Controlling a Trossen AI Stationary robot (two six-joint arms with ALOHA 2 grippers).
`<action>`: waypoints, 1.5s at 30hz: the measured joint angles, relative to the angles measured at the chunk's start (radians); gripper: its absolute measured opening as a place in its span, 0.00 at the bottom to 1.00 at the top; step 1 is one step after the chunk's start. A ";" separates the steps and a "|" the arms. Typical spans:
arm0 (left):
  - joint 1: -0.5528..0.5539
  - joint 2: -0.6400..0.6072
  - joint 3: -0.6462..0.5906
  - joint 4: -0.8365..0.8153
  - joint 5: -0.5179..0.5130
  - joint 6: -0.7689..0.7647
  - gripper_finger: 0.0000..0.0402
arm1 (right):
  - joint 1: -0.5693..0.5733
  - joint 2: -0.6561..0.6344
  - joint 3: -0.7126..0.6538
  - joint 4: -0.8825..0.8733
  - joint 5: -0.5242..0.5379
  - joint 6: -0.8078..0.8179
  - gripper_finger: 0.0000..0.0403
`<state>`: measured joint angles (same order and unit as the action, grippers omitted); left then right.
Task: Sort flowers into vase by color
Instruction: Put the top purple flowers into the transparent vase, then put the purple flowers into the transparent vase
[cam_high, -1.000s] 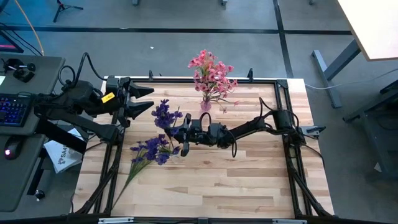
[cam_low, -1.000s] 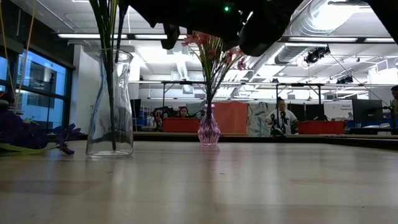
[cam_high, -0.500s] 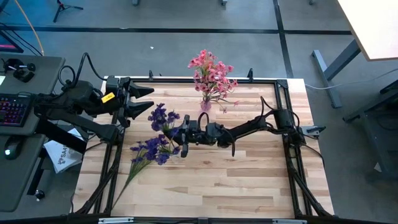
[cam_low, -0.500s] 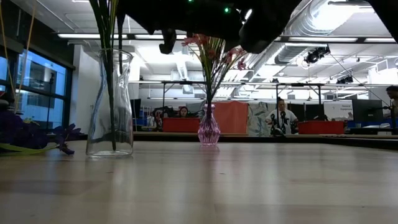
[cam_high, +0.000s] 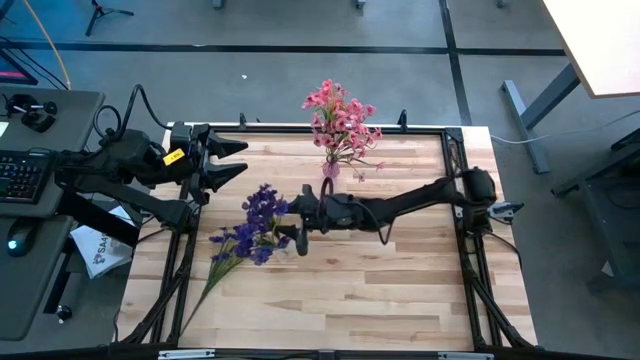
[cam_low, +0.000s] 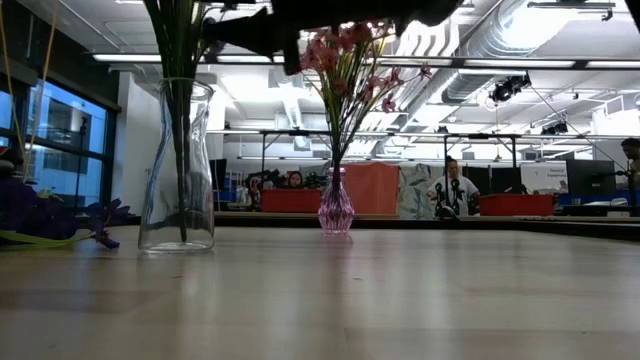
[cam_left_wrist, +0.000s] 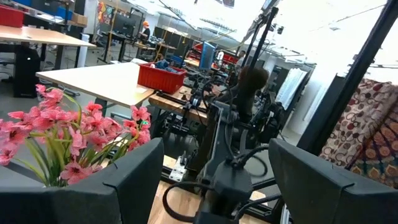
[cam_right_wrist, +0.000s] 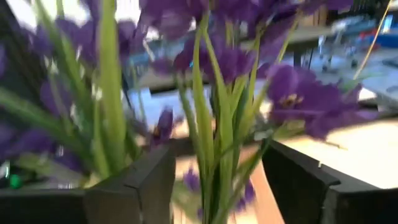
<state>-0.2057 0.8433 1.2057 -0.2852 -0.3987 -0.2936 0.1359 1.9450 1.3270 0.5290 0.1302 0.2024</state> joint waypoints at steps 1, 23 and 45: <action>0.000 0.000 0.000 0.000 0.007 0.005 0.69 | 0.003 -0.019 0.000 -0.059 0.000 -0.002 0.59; -0.024 -0.077 0.001 -0.440 0.252 -0.357 0.69 | 0.006 -0.468 0.000 -1.044 0.146 0.051 0.68; -0.668 0.243 -0.166 -1.006 0.474 -1.358 0.69 | 0.006 -0.493 0.000 -1.125 0.254 0.085 0.68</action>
<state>-0.8734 1.0858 1.0392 -1.2910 0.0754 -1.6517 0.1421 1.4518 1.3270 -0.5957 0.3847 0.2873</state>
